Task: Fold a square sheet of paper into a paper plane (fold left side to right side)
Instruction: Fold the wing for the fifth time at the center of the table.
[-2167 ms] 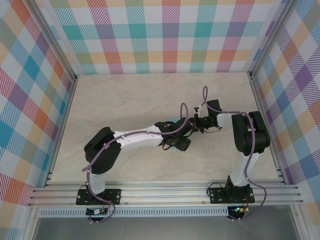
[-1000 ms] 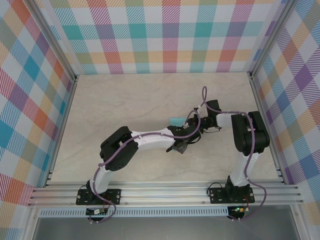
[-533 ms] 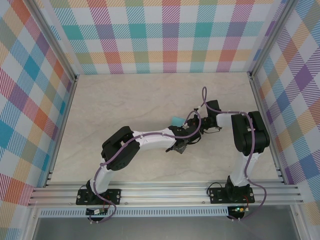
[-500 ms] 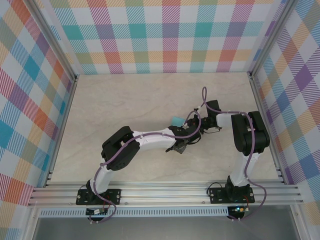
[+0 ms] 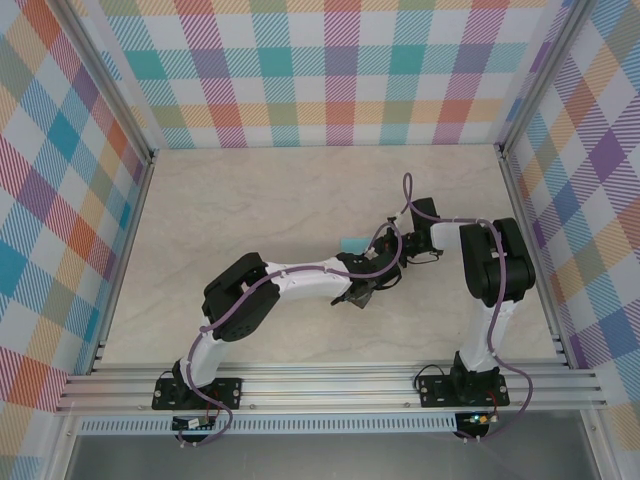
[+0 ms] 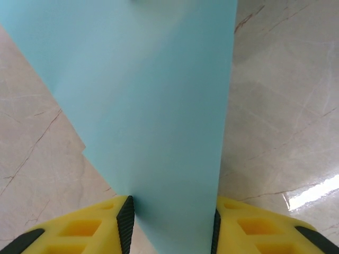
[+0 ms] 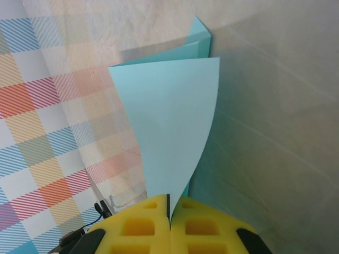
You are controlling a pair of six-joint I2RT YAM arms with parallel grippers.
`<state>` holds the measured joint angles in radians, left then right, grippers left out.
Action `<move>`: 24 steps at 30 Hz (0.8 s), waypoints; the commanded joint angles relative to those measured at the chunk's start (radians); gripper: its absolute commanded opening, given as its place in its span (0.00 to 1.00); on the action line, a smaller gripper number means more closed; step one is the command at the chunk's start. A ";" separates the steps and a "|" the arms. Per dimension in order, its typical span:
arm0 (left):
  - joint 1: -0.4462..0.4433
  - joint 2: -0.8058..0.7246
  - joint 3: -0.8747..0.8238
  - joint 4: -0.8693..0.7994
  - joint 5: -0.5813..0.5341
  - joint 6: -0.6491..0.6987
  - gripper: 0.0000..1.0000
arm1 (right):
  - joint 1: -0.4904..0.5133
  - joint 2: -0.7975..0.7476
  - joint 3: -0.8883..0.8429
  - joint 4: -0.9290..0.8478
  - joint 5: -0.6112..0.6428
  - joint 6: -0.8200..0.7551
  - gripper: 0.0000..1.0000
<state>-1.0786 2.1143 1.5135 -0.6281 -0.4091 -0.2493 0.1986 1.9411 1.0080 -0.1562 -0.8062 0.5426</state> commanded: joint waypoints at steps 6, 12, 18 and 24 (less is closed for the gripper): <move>-0.014 -0.013 -0.009 -0.011 0.000 0.008 0.35 | 0.007 0.025 0.021 -0.037 0.001 -0.004 0.00; -0.014 -0.010 -0.007 -0.019 -0.012 -0.004 0.29 | 0.007 0.017 0.022 -0.049 -0.004 -0.021 0.01; -0.012 -0.011 -0.015 -0.012 0.003 -0.008 0.21 | -0.008 -0.036 0.014 -0.046 0.008 -0.025 0.19; -0.012 0.006 -0.006 -0.008 0.032 0.002 0.20 | -0.040 -0.109 0.019 -0.114 0.060 -0.063 0.31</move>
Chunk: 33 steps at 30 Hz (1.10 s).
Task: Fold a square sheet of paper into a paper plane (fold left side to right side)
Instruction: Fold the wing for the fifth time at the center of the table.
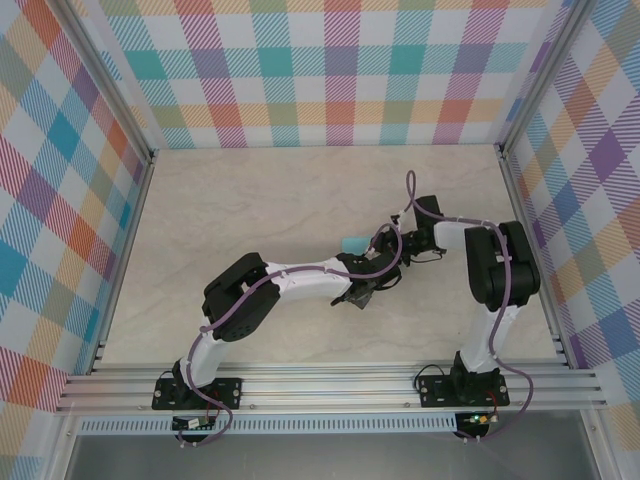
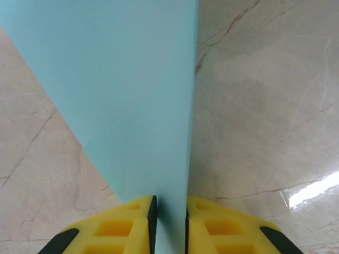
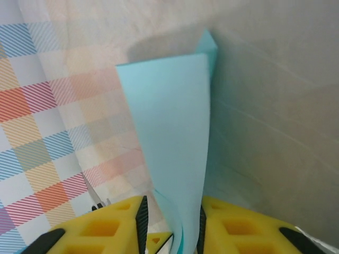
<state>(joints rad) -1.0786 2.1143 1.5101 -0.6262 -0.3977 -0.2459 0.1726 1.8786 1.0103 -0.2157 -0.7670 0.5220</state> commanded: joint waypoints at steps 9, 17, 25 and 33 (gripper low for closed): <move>0.002 -0.002 -0.026 0.014 0.055 -0.012 0.17 | -0.038 -0.093 -0.012 -0.070 0.063 -0.051 0.41; 0.071 -0.087 -0.167 0.159 0.186 -0.044 0.13 | -0.078 -0.207 -0.086 -0.049 0.069 -0.075 0.47; 0.167 -0.205 -0.347 0.369 0.340 -0.098 0.09 | -0.066 -0.262 -0.212 0.028 0.053 -0.043 0.47; 0.247 -0.251 -0.455 0.515 0.468 -0.157 0.08 | 0.046 -0.237 -0.266 0.148 0.072 0.043 0.47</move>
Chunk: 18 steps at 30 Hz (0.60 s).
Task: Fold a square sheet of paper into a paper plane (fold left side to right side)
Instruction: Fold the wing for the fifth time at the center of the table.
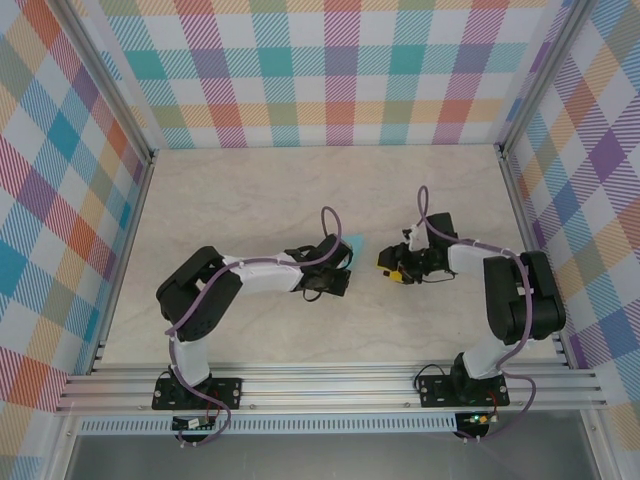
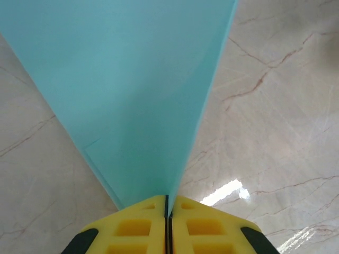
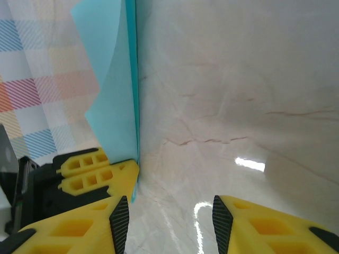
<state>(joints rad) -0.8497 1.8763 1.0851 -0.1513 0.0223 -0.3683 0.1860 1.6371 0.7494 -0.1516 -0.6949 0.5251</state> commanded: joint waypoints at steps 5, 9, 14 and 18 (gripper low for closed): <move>0.021 -0.012 -0.033 0.040 0.052 -0.033 0.08 | 0.095 0.076 0.052 0.127 0.009 0.087 0.43; 0.021 -0.011 -0.031 0.039 0.054 -0.033 0.08 | 0.124 0.133 0.109 0.132 0.031 0.106 0.39; 0.020 -0.013 -0.034 0.041 0.053 -0.031 0.07 | 0.134 0.192 0.147 0.146 0.037 0.126 0.36; 0.020 -0.016 -0.037 0.047 0.055 -0.032 0.07 | 0.138 0.224 0.164 0.145 0.044 0.130 0.33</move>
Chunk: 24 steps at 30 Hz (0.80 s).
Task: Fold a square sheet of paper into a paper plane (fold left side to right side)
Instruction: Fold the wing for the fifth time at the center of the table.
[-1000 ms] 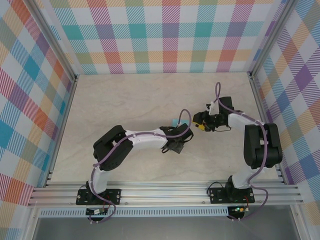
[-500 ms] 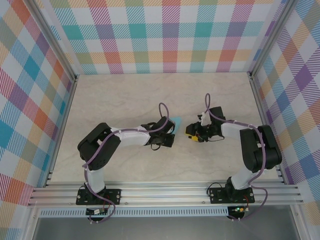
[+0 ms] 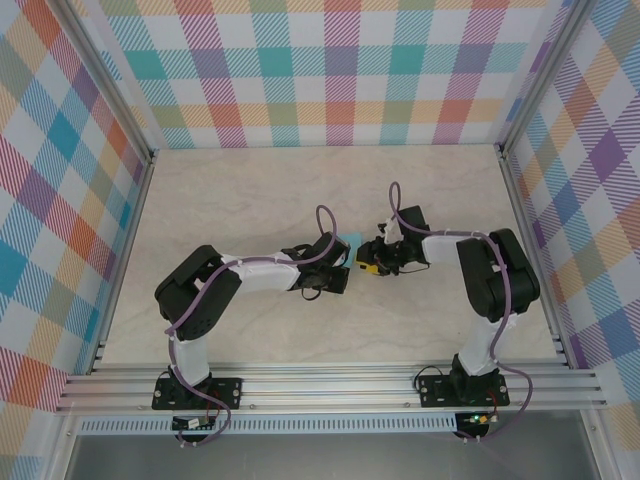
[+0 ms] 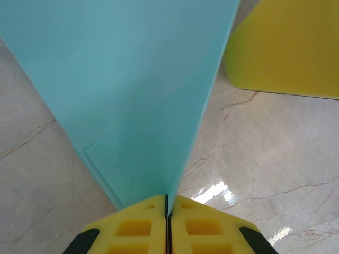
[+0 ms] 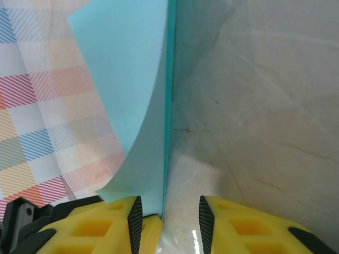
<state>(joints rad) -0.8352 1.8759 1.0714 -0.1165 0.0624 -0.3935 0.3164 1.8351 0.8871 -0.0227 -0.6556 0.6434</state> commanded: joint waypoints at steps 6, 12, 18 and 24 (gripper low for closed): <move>0.006 -0.014 -0.025 0.024 0.032 0.000 0.09 | 0.013 0.068 0.061 0.033 -0.011 0.017 0.32; 0.007 -0.015 -0.025 0.029 0.039 0.001 0.16 | 0.023 0.092 0.086 0.062 -0.035 0.021 0.32; 0.006 -0.024 -0.031 0.039 0.039 0.001 0.25 | 0.039 0.111 0.105 0.060 -0.045 0.014 0.32; 0.006 -0.029 -0.037 0.052 0.045 -0.003 0.28 | 0.047 0.126 0.117 0.052 -0.040 0.009 0.33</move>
<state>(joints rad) -0.8352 1.8706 1.0538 -0.0666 0.0971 -0.3969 0.3492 1.9335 0.9852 0.0181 -0.6849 0.6659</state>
